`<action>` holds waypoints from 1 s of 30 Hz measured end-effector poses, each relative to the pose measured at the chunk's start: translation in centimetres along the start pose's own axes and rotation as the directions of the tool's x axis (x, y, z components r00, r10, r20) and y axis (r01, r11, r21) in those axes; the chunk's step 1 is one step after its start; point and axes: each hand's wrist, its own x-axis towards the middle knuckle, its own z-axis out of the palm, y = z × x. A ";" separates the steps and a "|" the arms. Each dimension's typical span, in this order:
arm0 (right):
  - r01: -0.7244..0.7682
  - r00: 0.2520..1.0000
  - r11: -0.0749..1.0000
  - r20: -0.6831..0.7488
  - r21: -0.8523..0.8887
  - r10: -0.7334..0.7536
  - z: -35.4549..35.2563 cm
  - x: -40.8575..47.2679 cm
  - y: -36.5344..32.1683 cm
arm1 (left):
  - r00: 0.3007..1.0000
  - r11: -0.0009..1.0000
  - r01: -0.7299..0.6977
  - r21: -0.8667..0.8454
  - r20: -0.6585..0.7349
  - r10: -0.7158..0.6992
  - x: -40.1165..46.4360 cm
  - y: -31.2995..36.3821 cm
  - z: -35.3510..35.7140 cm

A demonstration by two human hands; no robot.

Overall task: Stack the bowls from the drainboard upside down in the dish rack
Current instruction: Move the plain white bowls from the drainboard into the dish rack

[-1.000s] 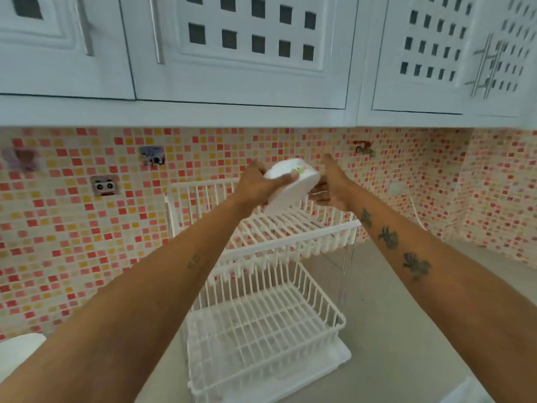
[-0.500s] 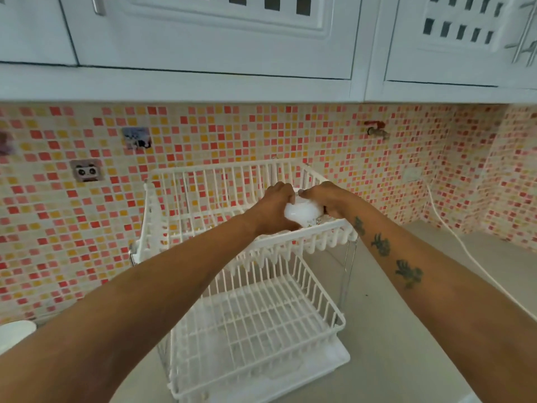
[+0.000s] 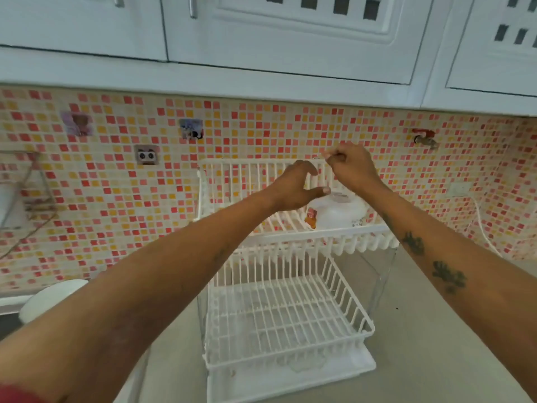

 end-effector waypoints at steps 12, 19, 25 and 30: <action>0.385 0.821 0.782 0.207 0.490 -0.533 22.6 -9.1 -25.3 | 0.489 0.803 0.263 -0.535 -0.643 -0.589 -22.8 -14.4 -18.6; -0.046 0.538 0.906 0.775 0.421 -0.332 37.0 -20.2 -29.1 | 0.153 0.496 0.585 -0.641 -0.513 -0.844 -41.4 -23.0 -21.1; -0.042 0.171 0.998 0.984 0.050 -0.042 45.5 -28.8 -25.9 | -0.084 0.141 0.706 -0.694 -0.279 -0.957 -52.0 -28.5 -16.3; -0.106 0.121 0.988 0.985 -0.111 0.124 48.7 -32.3 -23.1 | -0.045 0.100 0.700 -0.707 -0.184 -0.982 -54.5 -30.4 -11.4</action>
